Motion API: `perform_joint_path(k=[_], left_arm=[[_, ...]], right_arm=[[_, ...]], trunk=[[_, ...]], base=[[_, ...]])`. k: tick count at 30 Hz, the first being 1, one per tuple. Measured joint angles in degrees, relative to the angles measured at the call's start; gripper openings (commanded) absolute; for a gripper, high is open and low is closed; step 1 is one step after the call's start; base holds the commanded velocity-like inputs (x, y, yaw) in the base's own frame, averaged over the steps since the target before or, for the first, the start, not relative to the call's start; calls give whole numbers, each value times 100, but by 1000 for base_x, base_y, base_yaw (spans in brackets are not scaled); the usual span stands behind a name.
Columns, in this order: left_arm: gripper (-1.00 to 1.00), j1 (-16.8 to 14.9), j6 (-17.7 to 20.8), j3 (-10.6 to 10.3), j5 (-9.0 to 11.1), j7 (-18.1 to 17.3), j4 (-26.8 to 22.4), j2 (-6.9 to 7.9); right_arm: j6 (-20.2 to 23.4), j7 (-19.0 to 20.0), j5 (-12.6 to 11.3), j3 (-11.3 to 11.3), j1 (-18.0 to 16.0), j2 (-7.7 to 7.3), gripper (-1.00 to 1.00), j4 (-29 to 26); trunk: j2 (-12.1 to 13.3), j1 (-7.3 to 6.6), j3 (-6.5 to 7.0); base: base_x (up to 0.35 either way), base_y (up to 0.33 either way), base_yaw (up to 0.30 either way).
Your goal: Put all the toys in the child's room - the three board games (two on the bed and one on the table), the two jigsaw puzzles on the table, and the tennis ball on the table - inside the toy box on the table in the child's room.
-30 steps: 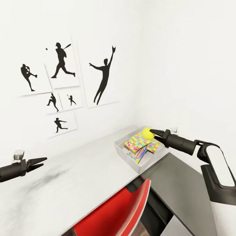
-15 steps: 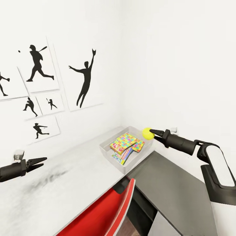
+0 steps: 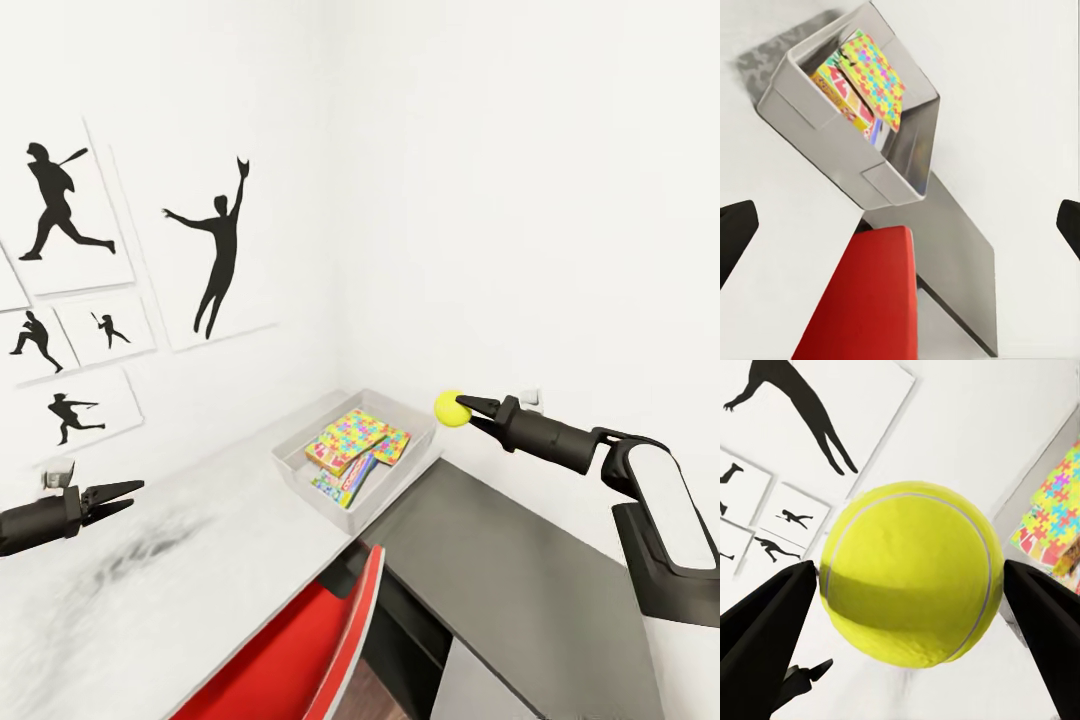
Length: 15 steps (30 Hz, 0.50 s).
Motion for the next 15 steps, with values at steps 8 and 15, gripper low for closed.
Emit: perform_joint_path(k=[8, 15], left_arm=[[100, 2, 0, -14, 1, 0, -3, -4], [100, -1, 0, -17, 0, 0, -5, -3]], right_arm=[[1, -6, 3, 1, 1, 0, -100, 0], [0, -7, 2, -1, -2, 0, -100, 0]], trunk=[[0, 0, 56], [0, 0, 105]], base=[[29, -117, -213], [7, -27, -213]])
